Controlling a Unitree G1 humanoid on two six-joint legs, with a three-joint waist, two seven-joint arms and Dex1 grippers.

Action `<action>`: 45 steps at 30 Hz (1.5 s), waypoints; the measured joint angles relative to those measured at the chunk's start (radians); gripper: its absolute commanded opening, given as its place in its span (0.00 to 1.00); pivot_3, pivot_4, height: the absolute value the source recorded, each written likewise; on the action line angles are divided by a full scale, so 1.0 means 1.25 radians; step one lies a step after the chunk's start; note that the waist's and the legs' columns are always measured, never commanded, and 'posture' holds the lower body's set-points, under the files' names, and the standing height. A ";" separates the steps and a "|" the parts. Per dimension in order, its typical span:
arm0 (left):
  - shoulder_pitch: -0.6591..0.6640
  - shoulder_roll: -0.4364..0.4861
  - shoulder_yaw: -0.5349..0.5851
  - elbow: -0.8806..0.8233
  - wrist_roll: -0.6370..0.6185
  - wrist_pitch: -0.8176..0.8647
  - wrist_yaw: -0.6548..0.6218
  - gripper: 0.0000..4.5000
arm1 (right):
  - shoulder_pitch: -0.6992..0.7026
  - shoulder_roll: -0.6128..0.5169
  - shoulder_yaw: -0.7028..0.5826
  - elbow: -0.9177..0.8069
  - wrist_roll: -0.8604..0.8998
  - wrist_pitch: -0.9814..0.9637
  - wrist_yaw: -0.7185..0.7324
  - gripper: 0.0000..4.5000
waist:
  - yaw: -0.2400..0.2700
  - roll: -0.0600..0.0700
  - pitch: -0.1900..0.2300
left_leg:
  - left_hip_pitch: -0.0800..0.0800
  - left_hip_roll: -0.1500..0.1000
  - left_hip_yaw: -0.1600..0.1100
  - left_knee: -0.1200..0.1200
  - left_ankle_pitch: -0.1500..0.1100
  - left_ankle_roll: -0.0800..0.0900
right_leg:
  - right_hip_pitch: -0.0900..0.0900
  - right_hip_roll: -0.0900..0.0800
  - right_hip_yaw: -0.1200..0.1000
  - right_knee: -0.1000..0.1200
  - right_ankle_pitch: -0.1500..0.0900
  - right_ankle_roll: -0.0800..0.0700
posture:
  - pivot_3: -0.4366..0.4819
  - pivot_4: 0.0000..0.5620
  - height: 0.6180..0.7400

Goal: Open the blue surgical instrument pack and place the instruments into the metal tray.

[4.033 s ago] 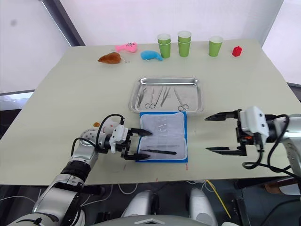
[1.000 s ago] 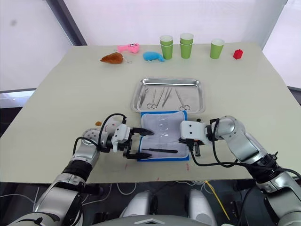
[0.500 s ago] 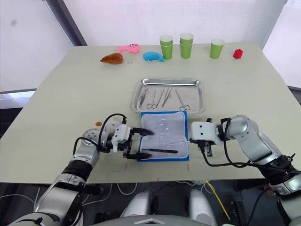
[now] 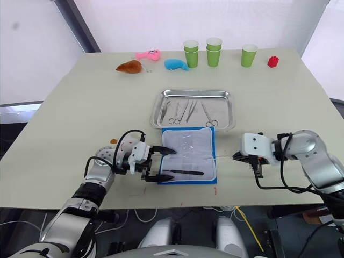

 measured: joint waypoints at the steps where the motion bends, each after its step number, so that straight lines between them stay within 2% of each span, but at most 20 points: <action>1: 0.000 0.000 0.000 0.000 0.000 0.000 0.000 1.00 | 0.006 -0.002 -0.009 -0.001 0.006 0.001 0.000 0.01 | 0.000 0.000 0.000 | 0.000 0.000 0.000 0.000 0.000 0.000 | 0.000 0.000 0.000 0.000 0.000 0.000 | 0.48 0.27 1.00; 7: 0.000 -0.001 0.000 0.000 0.000 -0.003 0.000 1.00 | 0.034 -0.027 -0.070 -0.001 0.047 0.016 0.001 0.01 | 0.000 0.000 0.000 | 0.000 0.000 0.000 0.000 0.000 0.000 | 0.000 0.000 0.000 0.000 0.000 0.000 | 0.48 0.27 1.00; 21: 0.002 0.000 0.000 0.000 0.000 -0.005 0.000 1.00 | 0.065 -0.006 -0.144 -0.023 0.165 0.124 -0.039 0.01 | 0.000 0.000 0.000 | 0.000 -0.001 -0.001 0.000 0.000 0.000 | 0.000 0.000 0.000 0.000 0.000 0.000 | 0.48 0.27 1.00; 28: 0.010 0.004 0.001 -0.007 -0.002 -0.007 0.001 1.00 | 0.028 0.095 -0.173 -0.034 0.246 0.236 -0.143 0.01 | -0.003 0.001 0.000 | 0.001 -0.001 -0.001 -0.001 0.000 0.000 | 0.001 0.000 0.000 0.000 0.000 0.001 | 0.48 0.27 1.00; 35: 0.013 0.004 0.001 -0.009 -0.003 -0.010 0.001 1.00 | -0.052 0.200 -0.179 -0.040 0.286 0.360 -0.302 0.01 | -0.003 0.001 -0.001 | 0.001 -0.001 -0.002 -0.002 0.000 0.000 | 0.001 0.000 0.000 0.000 0.000 0.001 | 0.48 0.27 1.00; 41: 0.009 0.003 0.002 -0.002 -0.002 -0.011 0.001 1.00 | -0.132 0.297 -0.173 -0.006 0.262 0.418 -0.443 0.01 | -0.004 0.002 -0.001 | 0.000 -0.001 -0.002 -0.002 0.000 0.000 | 0.001 0.000 0.000 0.000 0.000 0.001 | 0.48 0.27 1.00; 42: 0.008 0.002 0.002 -0.001 -0.002 -0.012 0.000 1.00 | -0.173 0.337 -0.148 0.027 0.228 0.428 -0.506 0.01 | -0.004 0.003 -0.001 | 0.000 -0.002 -0.003 -0.002 0.000 0.000 | 0.001 0.000 0.000 0.000 0.000 0.001 | 0.48 0.27 1.00; 45: 0.006 -0.002 0.002 0.001 -0.002 -0.012 0.000 1.00 | -0.215 0.383 -0.116 0.076 0.188 0.429 -0.561 0.01 | -0.002 0.006 -0.002 | 0.000 -0.002 -0.004 -0.002 0.000 0.000 | 0.001 0.000 0.000 0.000 0.000 0.001 | 0.48 0.27 1.00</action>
